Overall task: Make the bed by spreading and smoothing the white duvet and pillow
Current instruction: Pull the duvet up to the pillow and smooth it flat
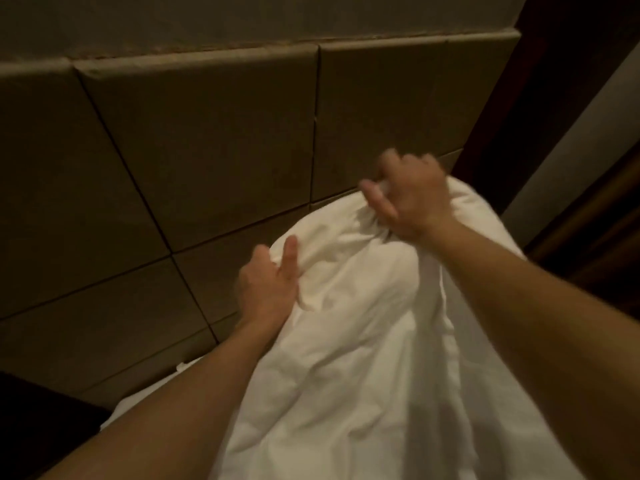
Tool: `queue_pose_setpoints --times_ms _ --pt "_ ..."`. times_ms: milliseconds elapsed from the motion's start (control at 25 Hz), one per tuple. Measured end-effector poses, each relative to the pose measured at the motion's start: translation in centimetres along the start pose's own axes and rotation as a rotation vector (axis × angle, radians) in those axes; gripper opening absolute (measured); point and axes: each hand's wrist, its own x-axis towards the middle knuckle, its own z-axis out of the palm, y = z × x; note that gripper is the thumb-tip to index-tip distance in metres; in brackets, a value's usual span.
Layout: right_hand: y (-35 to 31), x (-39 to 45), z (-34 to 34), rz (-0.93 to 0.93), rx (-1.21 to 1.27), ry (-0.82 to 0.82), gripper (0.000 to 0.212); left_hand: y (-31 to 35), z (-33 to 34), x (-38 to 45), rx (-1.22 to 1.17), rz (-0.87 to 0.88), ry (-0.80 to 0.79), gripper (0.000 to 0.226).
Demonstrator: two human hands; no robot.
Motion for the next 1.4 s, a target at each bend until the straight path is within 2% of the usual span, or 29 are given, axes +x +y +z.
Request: queue_pose_setpoints --times_ms 120,160,280,360,480,760,920,1040,1160,1400 --pt "-4.9 -7.1 6.6 0.068 0.032 -0.539 0.093 -8.7 0.3 -2.4 0.206 -0.120 -0.129 0.086" --pt "-6.5 -9.3 7.7 0.061 0.065 -0.648 0.096 -11.2 0.7 -3.5 0.227 -0.161 -0.197 0.090" --pt "-10.5 -14.3 8.0 0.018 0.124 -0.793 0.092 -15.8 1.4 -6.3 0.205 -0.233 -0.395 0.086" --pt "-12.6 -17.4 6.8 0.102 0.180 -0.847 0.091 -17.3 0.8 -8.2 0.164 -0.270 -0.459 0.089" --pt "-15.6 -23.0 2.9 0.278 0.263 -0.864 0.089 -20.2 -2.0 -12.4 0.184 -0.312 -0.527 0.092" --pt "-24.1 -35.6 -5.3 0.386 0.256 -0.802 0.098 -26.7 -10.4 -26.1 0.258 -0.388 -0.489 0.102" --pt "-32.6 -45.2 -7.5 0.459 0.285 -0.813 0.100 -30.6 -12.6 -34.0 0.078 -0.575 -0.458 0.113" --pt "-38.0 -51.8 -7.8 0.527 0.277 -0.837 0.097 -31.2 -13.0 -37.8 -0.086 -0.693 -0.397 0.106" --pt "-41.7 -56.5 -7.7 0.544 0.215 -0.772 0.095 -30.5 -12.3 -39.3 -0.176 -0.617 -0.366 0.098" --pt "-45.9 -61.9 -7.2 0.544 0.156 -0.710 0.093 -31.8 -10.8 -40.7 -0.202 -0.526 -0.423 0.107"
